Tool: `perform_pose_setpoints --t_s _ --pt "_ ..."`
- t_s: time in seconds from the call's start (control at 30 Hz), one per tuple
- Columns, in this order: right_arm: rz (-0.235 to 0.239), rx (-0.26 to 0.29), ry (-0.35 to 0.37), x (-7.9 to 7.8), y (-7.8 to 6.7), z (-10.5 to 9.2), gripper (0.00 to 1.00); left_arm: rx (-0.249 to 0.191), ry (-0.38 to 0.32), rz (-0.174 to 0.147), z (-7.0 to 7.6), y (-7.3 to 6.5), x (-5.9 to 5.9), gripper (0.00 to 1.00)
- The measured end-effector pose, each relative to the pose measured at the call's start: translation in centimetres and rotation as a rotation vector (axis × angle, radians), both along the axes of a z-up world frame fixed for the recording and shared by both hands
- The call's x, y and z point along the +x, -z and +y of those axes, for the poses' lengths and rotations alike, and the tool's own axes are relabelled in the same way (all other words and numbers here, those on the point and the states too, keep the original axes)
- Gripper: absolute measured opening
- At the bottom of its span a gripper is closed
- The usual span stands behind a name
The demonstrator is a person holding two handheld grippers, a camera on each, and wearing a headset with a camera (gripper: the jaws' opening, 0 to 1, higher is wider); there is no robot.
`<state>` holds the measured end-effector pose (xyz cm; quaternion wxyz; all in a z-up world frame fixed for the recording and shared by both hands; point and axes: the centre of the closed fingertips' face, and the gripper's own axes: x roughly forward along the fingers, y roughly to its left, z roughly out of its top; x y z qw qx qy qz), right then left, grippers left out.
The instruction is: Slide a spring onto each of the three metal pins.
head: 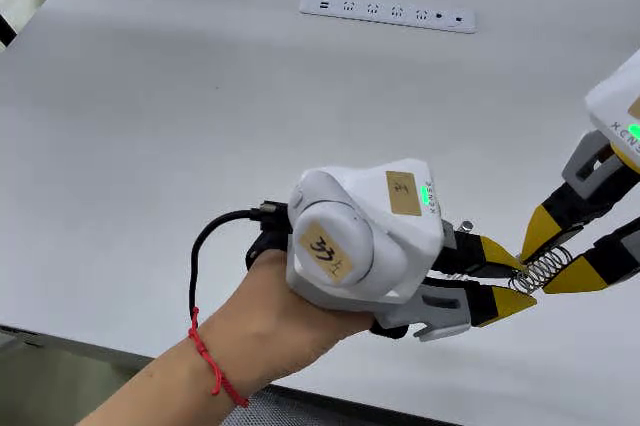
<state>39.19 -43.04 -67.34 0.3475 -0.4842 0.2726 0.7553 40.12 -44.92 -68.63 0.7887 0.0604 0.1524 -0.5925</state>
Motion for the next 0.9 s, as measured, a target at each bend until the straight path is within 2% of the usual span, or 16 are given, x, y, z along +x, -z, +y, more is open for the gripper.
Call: perform_pose_setpoints --t_s 0.53,0.9 --pt "0.002 -0.004 0.018 0.1 0.2 0.2 0.12 -0.010 -0.020 0.015 0.4 0.1 0.1 0.12" --pt "-0.006 0.000 0.043 0.6 0.1 0.3 0.12 -0.004 -0.045 0.023 1.1 0.5 0.1 0.18"
